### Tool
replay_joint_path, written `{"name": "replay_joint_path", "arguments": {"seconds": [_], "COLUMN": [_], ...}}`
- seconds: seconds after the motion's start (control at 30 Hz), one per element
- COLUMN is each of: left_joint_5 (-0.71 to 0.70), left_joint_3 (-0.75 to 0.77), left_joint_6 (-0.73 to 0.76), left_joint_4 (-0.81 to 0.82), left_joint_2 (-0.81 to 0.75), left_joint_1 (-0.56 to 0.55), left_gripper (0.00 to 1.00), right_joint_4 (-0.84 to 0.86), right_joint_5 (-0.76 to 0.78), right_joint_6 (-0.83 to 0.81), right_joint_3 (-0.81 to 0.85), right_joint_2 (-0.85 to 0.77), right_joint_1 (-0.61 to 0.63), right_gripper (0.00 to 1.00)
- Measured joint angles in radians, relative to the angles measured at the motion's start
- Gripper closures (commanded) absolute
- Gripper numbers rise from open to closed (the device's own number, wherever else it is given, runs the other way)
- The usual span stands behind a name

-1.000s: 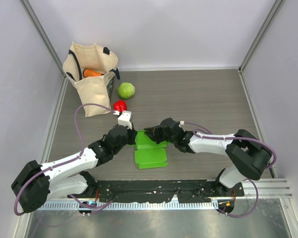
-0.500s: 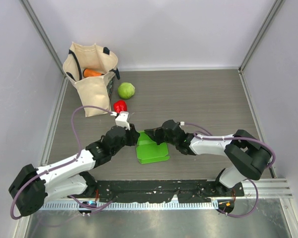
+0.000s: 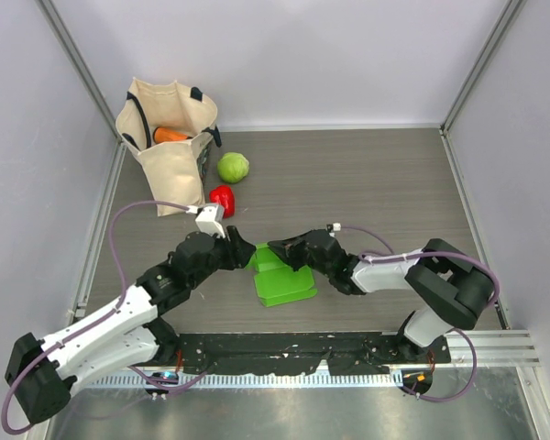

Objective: Fold the paper box

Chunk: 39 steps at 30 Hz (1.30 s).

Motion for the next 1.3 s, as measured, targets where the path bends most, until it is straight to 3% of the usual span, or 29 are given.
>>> {"name": "replay_joint_path", "arguments": {"seconds": [0.17, 0.47, 0.83, 1.1, 1.3], "left_joint_5": [0.069, 0.141, -0.003, -0.080, -0.042], "left_joint_3": [0.002, 0.008, -0.003, -0.026, -0.056], "left_joint_6": [-0.042, -0.062, -0.068, -0.078, -0.084], "left_joint_4": [-0.016, -0.027, -0.088, -0.119, -0.053], "left_joint_2": [0.017, 0.101, -0.030, 0.097, 0.208], "left_joint_1": [0.055, 0.076, 0.087, 0.126, 0.140], "left_gripper": [0.59, 0.60, 0.65, 0.74, 0.84], "right_joint_4": [0.144, 0.264, 0.407, 0.575, 0.599], "right_joint_5": [0.003, 0.005, -0.019, -0.071, -0.077], "right_joint_6": [-0.080, -0.219, -0.298, -0.232, -0.218], "right_joint_3": [-0.050, -0.079, -0.109, -0.122, -0.130], "right_joint_2": [0.027, 0.058, 0.113, 0.227, 0.233], "right_joint_1": [0.000, 0.000, -0.011, -0.027, -0.027], "right_gripper": [0.99, 0.99, 0.99, 0.99, 0.99]}}
